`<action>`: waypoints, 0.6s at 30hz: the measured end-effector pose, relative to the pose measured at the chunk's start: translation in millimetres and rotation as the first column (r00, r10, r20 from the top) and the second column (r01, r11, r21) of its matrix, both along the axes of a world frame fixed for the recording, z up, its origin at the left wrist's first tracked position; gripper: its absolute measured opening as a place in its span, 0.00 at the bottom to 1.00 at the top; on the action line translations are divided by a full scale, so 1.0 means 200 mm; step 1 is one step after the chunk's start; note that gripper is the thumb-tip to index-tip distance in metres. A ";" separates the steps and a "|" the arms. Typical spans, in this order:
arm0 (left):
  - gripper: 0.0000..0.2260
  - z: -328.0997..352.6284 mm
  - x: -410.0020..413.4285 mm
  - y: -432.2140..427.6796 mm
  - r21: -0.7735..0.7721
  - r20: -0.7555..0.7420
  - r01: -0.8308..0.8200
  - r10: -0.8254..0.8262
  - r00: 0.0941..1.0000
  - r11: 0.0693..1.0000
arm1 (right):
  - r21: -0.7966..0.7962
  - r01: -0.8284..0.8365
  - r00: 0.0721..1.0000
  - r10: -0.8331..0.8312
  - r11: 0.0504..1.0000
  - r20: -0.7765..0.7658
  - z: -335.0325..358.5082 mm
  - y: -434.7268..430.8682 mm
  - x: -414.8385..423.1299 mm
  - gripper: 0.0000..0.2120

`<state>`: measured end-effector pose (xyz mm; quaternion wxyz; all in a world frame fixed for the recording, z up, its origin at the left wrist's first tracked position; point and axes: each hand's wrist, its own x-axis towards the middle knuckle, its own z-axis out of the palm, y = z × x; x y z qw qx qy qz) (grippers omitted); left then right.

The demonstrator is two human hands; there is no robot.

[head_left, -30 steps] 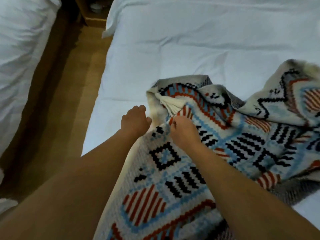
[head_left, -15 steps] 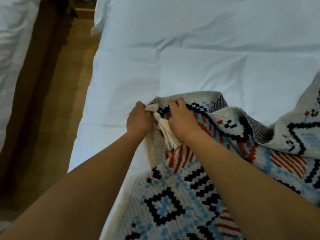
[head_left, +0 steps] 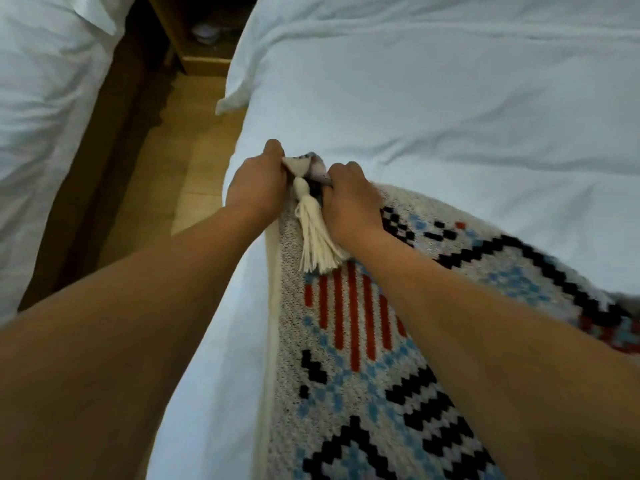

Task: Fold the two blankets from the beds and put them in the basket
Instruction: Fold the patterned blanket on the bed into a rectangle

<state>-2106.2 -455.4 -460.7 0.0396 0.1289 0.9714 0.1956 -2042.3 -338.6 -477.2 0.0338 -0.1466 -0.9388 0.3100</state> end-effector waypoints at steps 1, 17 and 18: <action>0.08 -0.04 -0.01 -0.01 -0.058 0.034 -0.007 0.009 0.999 0.998 | -0.067 -0.010 0.999 0.012 0.998 0.030 -0.05 -0.03 -0.01 0.12; 0.11 -0.15 -0.21 0.00 0.364 0.411 -0.498 0.343 0.844 0.787 | -0.311 -0.092 0.996 0.088 0.946 -0.026 -0.12 -0.03 -0.11 0.31; 0.13 -0.13 -0.22 0.00 0.429 0.525 -0.601 0.354 0.774 0.675 | -0.300 -0.097 0.995 0.096 0.949 -0.018 -0.11 -0.05 -0.10 0.30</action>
